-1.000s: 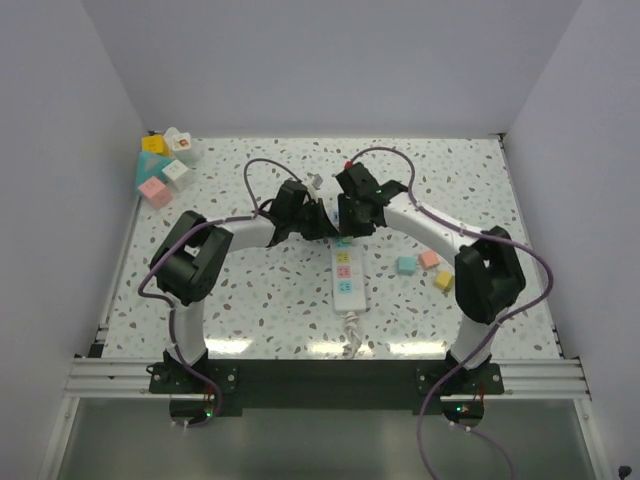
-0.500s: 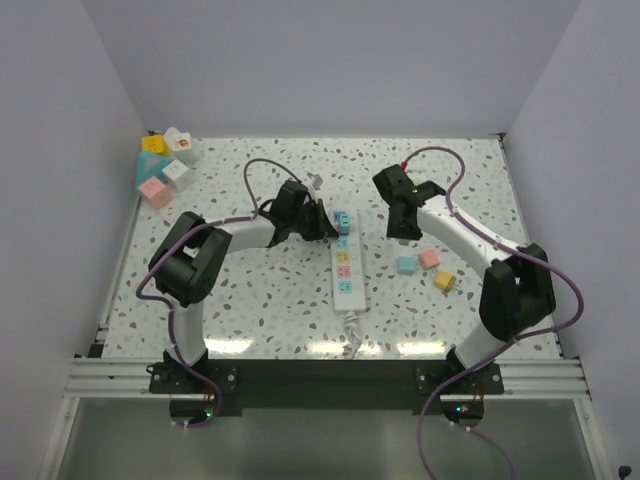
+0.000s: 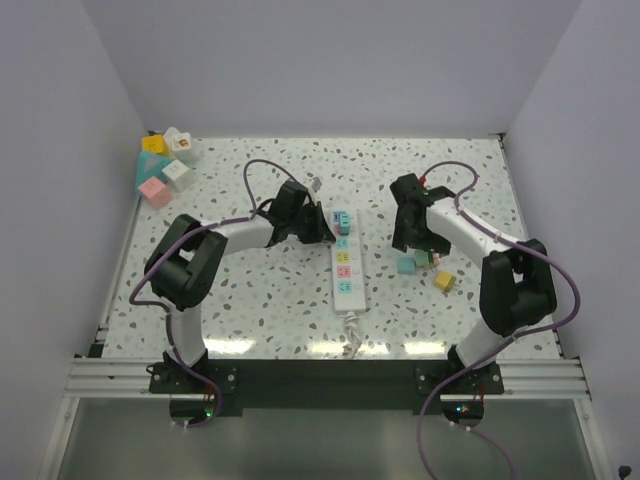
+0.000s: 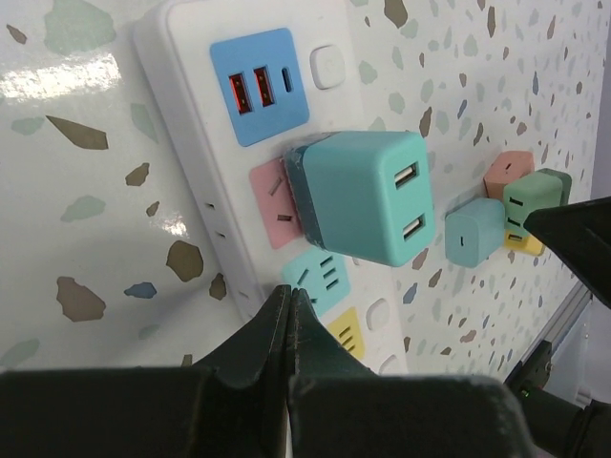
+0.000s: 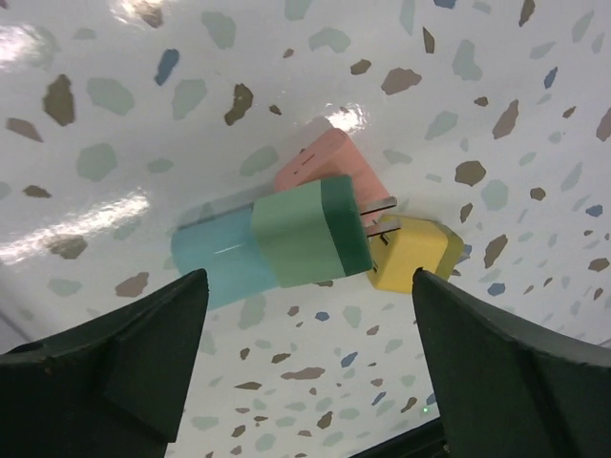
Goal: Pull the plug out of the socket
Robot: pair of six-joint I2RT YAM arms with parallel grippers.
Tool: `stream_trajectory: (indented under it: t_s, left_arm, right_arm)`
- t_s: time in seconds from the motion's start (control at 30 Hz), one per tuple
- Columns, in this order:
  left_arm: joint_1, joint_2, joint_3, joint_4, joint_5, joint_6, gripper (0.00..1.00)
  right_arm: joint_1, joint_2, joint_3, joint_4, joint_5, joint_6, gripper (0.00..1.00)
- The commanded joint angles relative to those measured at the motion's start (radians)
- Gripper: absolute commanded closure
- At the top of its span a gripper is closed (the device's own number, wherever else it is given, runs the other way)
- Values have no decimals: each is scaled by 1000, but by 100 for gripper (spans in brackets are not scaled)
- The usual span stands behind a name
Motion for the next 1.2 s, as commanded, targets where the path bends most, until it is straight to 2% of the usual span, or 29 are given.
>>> stream_trajectory:
  t_s: [0.0,0.13,0.27,0.5,0.7,0.87,1.1,1.17]
  left_arm:
    - [-10,-61,-7,-7,10,21,100]
    - [-9,-76,-5,-3,4,14,100]
    - [-9,-76,-2,-1,-1,12,100]
    - [-9,-79,-10,-4,-13,9,100]
    - [-10,-87,-5,-13,-32,12,100]
    - [-6,-90,8,-9,-46,11,100]
    - [-3,-48,64,51,2,-8,100]
    - [-4,-25,76,74,33,-17,100]
  right_arm:
    - [1,-86,81,46,-70,-27,8]
    - [18,-107,142,155,-307,-100,8]
    - [62,-22,236,215,-403,-122,9]
    - [122,169,362,284,-481,-134,18]
    - [160,333,494,252,-484,-136,28]
    - [173,385,529,212,-435,-124,51]
    - [173,387,491,210,-461,-137,83]
    - [176,385,483,215,-461,-145,87]
